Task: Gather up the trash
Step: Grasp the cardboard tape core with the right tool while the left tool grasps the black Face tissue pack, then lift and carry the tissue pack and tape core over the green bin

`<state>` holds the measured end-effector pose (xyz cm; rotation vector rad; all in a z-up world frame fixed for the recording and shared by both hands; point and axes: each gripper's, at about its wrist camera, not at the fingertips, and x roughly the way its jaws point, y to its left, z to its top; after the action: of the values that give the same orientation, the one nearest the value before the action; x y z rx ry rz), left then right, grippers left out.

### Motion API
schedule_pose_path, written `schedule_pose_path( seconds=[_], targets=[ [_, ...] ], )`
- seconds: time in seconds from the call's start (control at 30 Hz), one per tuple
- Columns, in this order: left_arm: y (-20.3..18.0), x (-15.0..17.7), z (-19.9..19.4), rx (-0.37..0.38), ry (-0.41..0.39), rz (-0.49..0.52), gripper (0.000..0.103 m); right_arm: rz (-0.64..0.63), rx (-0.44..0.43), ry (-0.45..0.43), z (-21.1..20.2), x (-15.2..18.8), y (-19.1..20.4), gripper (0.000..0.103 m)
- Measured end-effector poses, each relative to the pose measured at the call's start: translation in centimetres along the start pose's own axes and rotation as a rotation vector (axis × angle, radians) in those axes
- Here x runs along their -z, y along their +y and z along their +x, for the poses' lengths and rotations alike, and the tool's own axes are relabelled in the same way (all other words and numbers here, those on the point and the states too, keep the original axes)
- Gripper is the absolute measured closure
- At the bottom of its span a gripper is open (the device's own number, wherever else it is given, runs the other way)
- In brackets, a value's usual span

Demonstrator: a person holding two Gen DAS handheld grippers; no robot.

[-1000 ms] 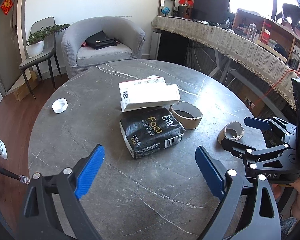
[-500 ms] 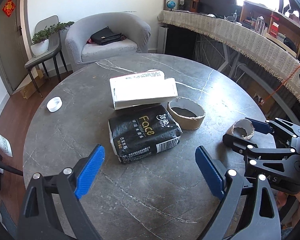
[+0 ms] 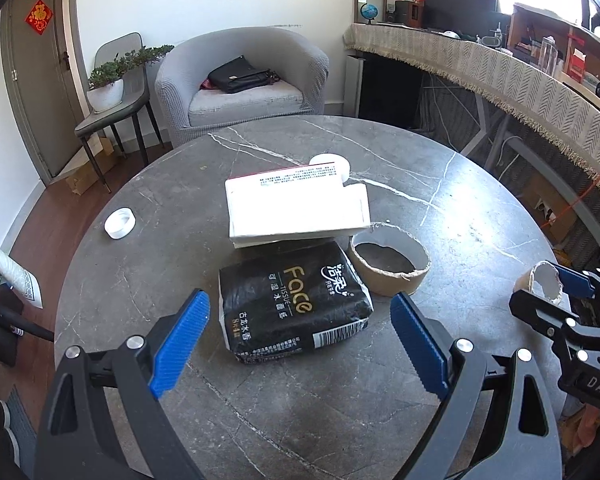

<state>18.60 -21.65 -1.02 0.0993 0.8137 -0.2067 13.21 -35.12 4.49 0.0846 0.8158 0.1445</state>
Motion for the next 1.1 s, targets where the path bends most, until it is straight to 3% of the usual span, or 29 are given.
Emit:
schedule_pose_path(
  seconds=[0.33, 0.47, 0.67, 1.1],
  targets=[
    [1.5, -0.2, 2.4, 0.005, 0.097, -0.079, 0.010, 0.020, -0.022, 0.008, 0.0, 0.4, -0.9, 0.042],
    [1.1, -0.3, 2.5, 0.004, 0.098, -0.060, 0.013, 0.020, -0.028, 0.011, -0.1, 0.4, -0.8, 0.042],
    [1.5, -0.2, 1.9, 0.028, 0.078, -0.058, 0.029, 0.020, -0.045, 0.008, 0.4, 0.3, -0.3, 0.042],
    [4.5, 0.9, -0.4, 0.086, 0.077, -0.050, 0.030, -0.020, -0.111, 0.006, 1.7, -1.5, 4.8, 0.042]
  ],
)
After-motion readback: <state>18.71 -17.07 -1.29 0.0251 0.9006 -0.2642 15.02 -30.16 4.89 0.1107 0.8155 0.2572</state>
